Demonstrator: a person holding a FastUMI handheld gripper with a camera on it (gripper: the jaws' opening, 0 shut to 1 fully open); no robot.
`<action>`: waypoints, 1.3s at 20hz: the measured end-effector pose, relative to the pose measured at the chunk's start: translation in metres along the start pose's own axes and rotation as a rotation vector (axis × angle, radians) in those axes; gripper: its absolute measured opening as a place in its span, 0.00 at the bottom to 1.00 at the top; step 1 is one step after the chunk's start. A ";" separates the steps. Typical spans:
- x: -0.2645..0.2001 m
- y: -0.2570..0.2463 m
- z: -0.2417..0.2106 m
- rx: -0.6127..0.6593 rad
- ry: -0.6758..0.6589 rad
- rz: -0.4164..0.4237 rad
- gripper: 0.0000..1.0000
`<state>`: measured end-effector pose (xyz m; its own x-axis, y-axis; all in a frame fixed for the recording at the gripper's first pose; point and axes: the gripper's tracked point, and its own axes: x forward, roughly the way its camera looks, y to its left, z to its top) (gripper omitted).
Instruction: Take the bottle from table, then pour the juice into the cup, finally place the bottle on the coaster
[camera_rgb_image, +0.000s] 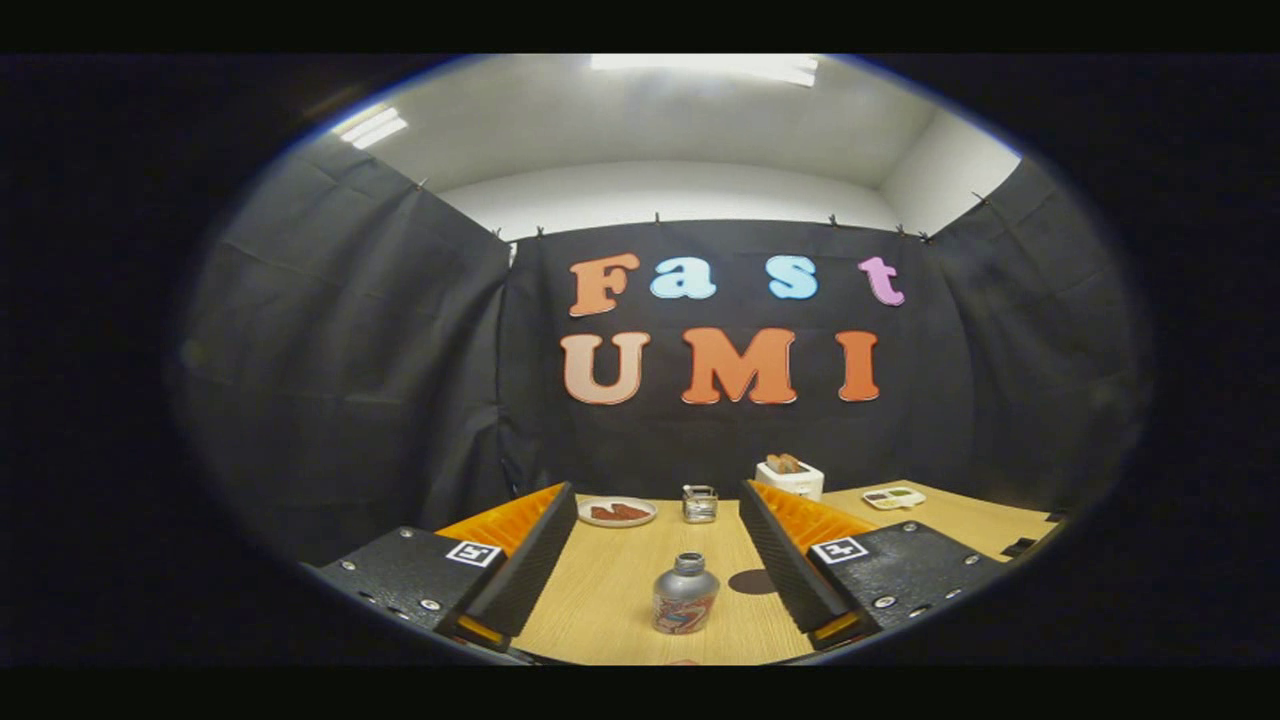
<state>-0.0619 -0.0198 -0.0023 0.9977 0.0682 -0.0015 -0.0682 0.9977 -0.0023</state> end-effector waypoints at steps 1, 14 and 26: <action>-0.005 0.001 0.005 0.006 -0.016 0.018 0.97; 0.004 0.011 -0.010 -0.015 -0.011 0.008 0.97; 0.037 -0.024 -0.116 -0.060 0.131 -0.099 0.97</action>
<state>-0.0234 -0.0419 -0.1188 0.9910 -0.0351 -0.1290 0.0264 0.9973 -0.0688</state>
